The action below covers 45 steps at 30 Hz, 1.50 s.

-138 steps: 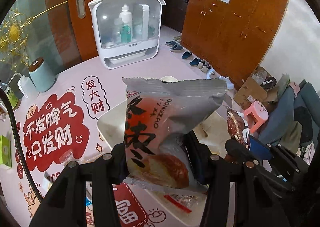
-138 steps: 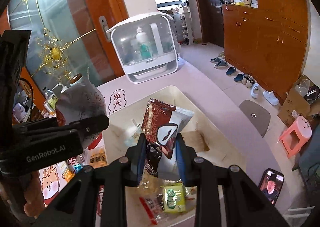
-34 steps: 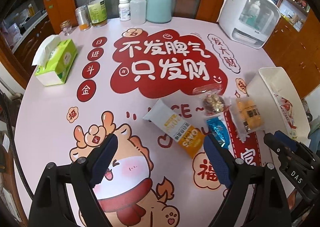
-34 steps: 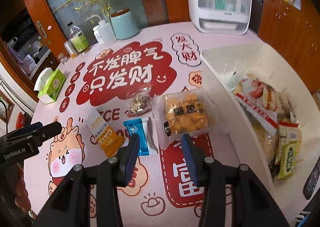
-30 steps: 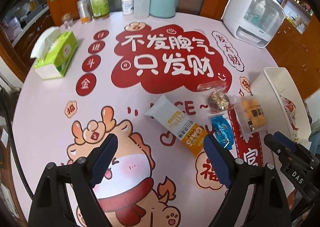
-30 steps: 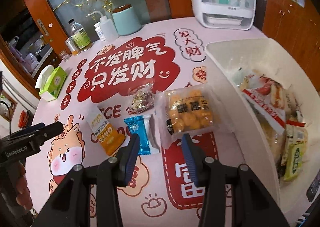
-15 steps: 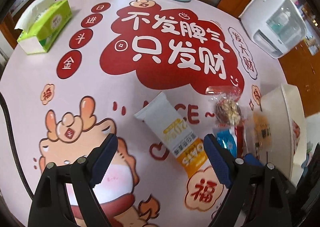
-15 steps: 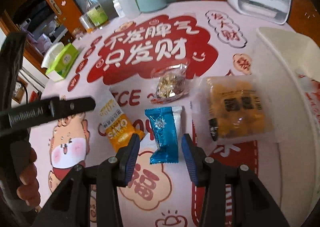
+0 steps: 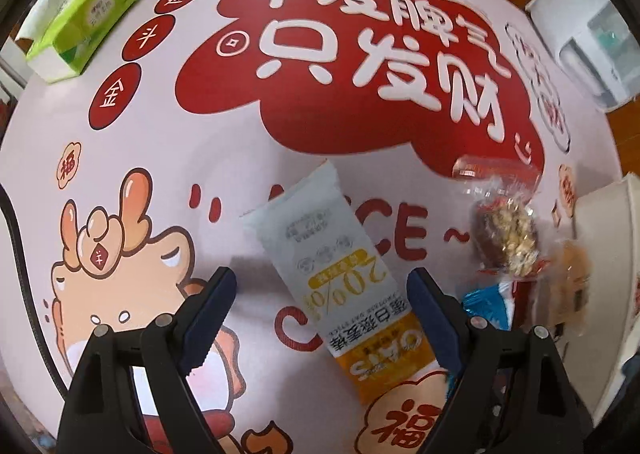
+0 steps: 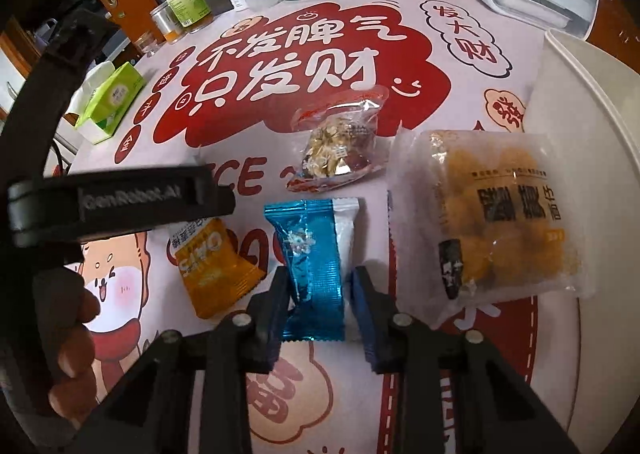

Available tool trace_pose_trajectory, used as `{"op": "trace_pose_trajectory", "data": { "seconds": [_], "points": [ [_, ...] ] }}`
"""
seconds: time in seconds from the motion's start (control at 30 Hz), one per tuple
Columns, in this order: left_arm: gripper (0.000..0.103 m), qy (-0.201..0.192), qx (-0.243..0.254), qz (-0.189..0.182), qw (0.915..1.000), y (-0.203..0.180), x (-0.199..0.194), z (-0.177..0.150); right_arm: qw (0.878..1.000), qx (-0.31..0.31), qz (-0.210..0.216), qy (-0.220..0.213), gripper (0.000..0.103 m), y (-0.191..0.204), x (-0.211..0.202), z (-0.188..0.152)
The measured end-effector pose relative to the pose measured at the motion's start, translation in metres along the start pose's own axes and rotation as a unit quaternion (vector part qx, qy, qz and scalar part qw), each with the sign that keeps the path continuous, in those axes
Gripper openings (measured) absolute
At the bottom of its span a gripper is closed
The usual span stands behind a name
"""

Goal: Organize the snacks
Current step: 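Grasp the white oats bar with the left tool while the right grasps the blue wrapper, then carry the oats bar into the bin with the left tool while right drops blue wrapper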

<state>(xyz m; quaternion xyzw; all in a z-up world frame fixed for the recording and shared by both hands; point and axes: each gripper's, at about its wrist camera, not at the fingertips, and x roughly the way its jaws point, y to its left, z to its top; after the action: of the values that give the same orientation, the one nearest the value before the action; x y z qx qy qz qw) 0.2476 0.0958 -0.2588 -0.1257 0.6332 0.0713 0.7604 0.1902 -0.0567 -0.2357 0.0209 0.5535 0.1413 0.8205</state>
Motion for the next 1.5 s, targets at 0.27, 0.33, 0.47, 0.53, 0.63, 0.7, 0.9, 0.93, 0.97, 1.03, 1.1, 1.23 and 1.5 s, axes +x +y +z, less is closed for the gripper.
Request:
{"op": "trace_pose_trajectory", "data": {
  "seconds": [0.27, 0.33, 0.47, 0.53, 0.63, 0.7, 0.9, 0.93, 0.97, 1.03, 1.1, 1.23, 1.5],
  "points": [
    [0.042, -0.017, 0.050, 0.027, 0.9983, -0.008, -0.006, -0.018, 1.000, -0.005, -0.004, 0.001, 0.029, -0.002, -0.004, -0.007],
    [0.040, -0.018, 0.058, 0.019, 0.9980, -0.006, -0.009, -0.023, 1.000, -0.008, -0.002, 0.003, 0.028, -0.003, -0.006, -0.010],
    [0.039, -0.011, 0.063, 0.014, 0.9978, 0.003, -0.014, -0.038, 1.000, -0.014, 0.004, 0.003, 0.028, -0.003, -0.013, -0.017],
    [0.038, -0.010, 0.067, 0.015, 0.9976, 0.006, -0.020, -0.047, 1.000, -0.018, 0.007, -0.002, 0.028, -0.002, -0.020, -0.021],
    [0.038, -0.021, 0.087, 0.022, 0.9958, 0.005, -0.036, -0.061, 1.000, -0.021, 0.015, -0.011, 0.027, -0.003, -0.034, -0.027],
    [0.038, -0.031, 0.103, 0.026, 0.9939, -0.001, -0.049, -0.070, 0.999, -0.017, 0.024, -0.019, 0.027, -0.005, -0.047, -0.032],
    [0.038, -0.070, 0.154, 0.016, 0.9855, -0.036, -0.098, -0.097, 0.997, -0.024, 0.032, -0.065, 0.028, -0.013, -0.100, -0.045],
    [0.038, -0.076, 0.162, 0.010, 0.9839, -0.044, -0.106, -0.098, 0.996, -0.024, 0.031, -0.075, 0.028, -0.015, -0.111, -0.047],
    [0.038, -0.082, 0.168, 0.004, 0.9823, -0.052, -0.113, -0.100, 0.996, -0.021, 0.032, -0.084, 0.028, -0.018, -0.119, -0.047],
    [0.038, -0.096, 0.180, -0.009, 0.9789, -0.066, -0.129, -0.100, 0.994, -0.012, 0.027, -0.109, 0.028, -0.029, -0.141, -0.048],
    [0.039, -0.112, 0.193, -0.023, 0.9746, -0.085, -0.144, -0.100, 0.991, 0.002, 0.021, -0.133, 0.028, -0.041, -0.161, -0.049],
    [0.039, -0.149, 0.223, -0.048, 0.9622, -0.130, -0.172, -0.101, 0.983, 0.042, -0.008, -0.181, 0.028, -0.073, -0.199, -0.049],
    [0.039, -0.187, 0.270, -0.094, 0.9398, -0.216, -0.204, -0.109, 0.966, 0.115, -0.077, -0.220, 0.028, -0.142, -0.244, -0.056]
  ]
}}
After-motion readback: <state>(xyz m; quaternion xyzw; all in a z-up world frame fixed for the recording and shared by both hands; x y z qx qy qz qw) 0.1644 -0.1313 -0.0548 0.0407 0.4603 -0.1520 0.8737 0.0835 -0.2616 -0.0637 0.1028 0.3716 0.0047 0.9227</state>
